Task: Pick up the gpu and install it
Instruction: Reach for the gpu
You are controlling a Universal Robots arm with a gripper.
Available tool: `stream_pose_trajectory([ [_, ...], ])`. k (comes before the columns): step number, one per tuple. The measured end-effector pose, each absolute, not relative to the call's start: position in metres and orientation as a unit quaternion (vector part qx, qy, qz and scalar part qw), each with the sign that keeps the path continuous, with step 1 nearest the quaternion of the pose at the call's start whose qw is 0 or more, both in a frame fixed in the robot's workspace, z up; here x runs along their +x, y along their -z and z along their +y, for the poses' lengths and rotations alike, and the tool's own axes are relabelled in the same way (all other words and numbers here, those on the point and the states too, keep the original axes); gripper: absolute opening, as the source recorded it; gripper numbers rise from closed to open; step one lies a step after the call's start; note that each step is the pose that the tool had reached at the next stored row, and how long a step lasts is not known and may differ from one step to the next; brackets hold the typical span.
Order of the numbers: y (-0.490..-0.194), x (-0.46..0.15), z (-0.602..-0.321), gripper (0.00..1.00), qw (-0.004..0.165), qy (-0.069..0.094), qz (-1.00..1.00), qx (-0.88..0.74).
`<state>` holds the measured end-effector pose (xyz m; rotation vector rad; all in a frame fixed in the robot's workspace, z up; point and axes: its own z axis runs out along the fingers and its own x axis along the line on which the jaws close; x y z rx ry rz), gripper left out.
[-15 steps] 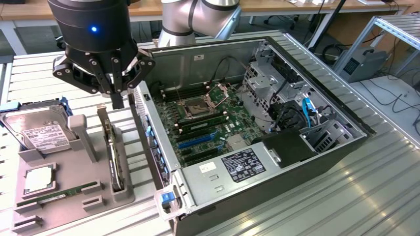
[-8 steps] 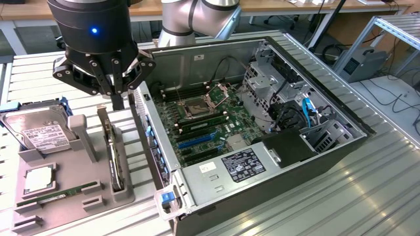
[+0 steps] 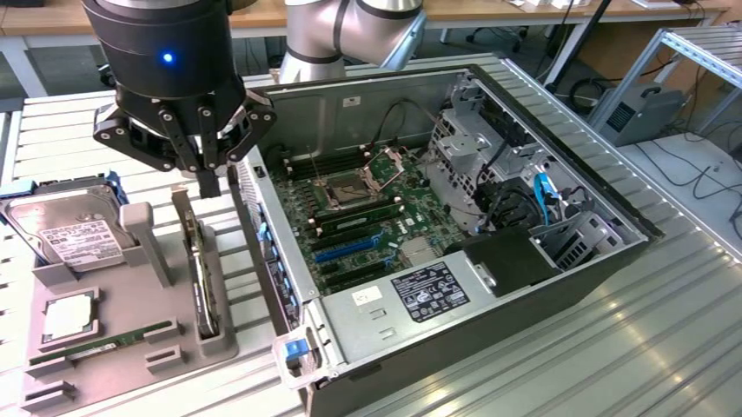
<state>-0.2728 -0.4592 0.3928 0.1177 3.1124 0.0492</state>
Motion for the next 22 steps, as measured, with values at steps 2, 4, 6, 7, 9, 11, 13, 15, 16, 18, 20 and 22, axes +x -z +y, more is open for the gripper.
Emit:
stream_pose_trajectory([
  [2,-0.3928,-0.2728,-0.4601,0.11,0.013,-0.016,0.999,0.038],
  [4,-0.3929,-0.2728,-0.4609,0.11,0.013,-0.016,0.999,0.038],
  [6,-0.3928,-0.2728,-0.4617,0.11,0.013,-0.016,0.999,0.038],
  [7,-0.3929,-0.2728,-0.4624,0.11,0.013,-0.015,0.999,0.038],
  [9,-0.3929,-0.2728,-0.4634,0.11,0.013,-0.015,0.999,0.038],
  [11,-0.3929,-0.2728,-0.4643,0.11,0.013,-0.015,0.999,0.038],
  [13,-0.3929,-0.2728,-0.4651,0.11,0.013,-0.015,0.999,0.038],
  [15,-0.3929,-0.2728,-0.4659,0.11,0.013,-0.015,0.999,0.038],
  [16,-0.3929,-0.2728,-0.4663,0.11,0.013,-0.015,0.999,0.038],
  [18,-0.3929,-0.2728,-0.4662,0.11,0.013,-0.015,0.999,0.038],
  [20,-0.3929,-0.2728,-0.4658,0.11,0.013,-0.015,0.999,0.038],
  [22,-0.3929,-0.2728,-0.4651,0.11,0.013,-0.016,0.999,0.038],
])
